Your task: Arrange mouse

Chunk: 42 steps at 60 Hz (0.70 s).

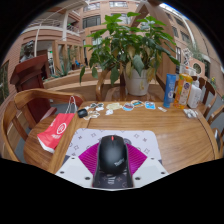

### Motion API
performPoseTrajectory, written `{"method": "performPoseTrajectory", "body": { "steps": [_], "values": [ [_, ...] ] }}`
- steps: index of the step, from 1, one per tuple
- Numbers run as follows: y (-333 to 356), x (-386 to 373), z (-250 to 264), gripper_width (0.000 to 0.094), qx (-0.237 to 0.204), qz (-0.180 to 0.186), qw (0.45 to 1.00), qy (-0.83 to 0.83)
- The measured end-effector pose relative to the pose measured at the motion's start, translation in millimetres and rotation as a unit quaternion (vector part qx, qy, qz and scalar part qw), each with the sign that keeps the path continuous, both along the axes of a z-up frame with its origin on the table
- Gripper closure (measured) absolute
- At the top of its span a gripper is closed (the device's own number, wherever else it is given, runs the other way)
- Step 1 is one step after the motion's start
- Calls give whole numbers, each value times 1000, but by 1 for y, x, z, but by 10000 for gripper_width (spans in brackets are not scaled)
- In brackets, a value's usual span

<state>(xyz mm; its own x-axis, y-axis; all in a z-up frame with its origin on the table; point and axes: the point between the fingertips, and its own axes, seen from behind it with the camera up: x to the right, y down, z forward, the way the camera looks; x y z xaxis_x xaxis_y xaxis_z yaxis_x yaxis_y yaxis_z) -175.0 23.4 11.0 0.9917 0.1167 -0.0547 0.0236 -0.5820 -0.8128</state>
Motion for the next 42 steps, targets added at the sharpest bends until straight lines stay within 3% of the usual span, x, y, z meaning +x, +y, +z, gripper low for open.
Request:
{"method": "performPoseTrajectory", "body": {
  "steps": [16,20,23,42],
  "values": [
    [-4,1,-20,438,-33,-5,999,-4],
    [-11,-2,-15,274,-40,-3,999,8],
    [-19,-2,-4,72,-38,1,999,12],
    [-110,13,91,82,20,4,1000,-8]
  ]
}}
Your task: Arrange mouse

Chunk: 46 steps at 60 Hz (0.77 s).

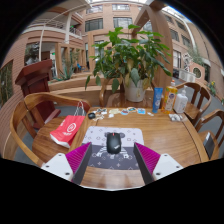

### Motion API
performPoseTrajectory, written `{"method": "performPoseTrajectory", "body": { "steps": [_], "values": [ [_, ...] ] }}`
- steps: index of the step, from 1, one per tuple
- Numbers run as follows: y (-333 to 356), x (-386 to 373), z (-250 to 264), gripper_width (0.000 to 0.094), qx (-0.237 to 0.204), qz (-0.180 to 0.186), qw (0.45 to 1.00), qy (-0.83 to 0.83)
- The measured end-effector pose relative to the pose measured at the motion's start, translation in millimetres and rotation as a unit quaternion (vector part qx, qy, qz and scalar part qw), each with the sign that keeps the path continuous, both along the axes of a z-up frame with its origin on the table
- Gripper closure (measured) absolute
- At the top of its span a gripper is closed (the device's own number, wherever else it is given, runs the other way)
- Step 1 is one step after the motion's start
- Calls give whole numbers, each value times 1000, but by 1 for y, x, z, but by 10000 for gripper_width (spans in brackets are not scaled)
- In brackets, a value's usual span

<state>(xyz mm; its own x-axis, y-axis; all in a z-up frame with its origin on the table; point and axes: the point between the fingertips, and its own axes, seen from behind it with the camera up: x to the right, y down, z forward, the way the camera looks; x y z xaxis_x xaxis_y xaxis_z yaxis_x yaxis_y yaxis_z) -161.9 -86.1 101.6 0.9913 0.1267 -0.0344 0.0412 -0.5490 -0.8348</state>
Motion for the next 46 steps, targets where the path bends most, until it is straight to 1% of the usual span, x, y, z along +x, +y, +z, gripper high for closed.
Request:
{"method": "performPoseTrajectory", "body": {
  "steps": [6,11,23,30,46],
  "values": [
    [-32,-1,19,85,9,7,1000,4],
    [-56,4,29,85,12,3,1000,0],
    [-104,10,56,84,37,4,999,-17],
    [-122,11,67,82,51,6,998,-33],
    [-144,5,77,83,55,10,998,-16]
  ]
}}
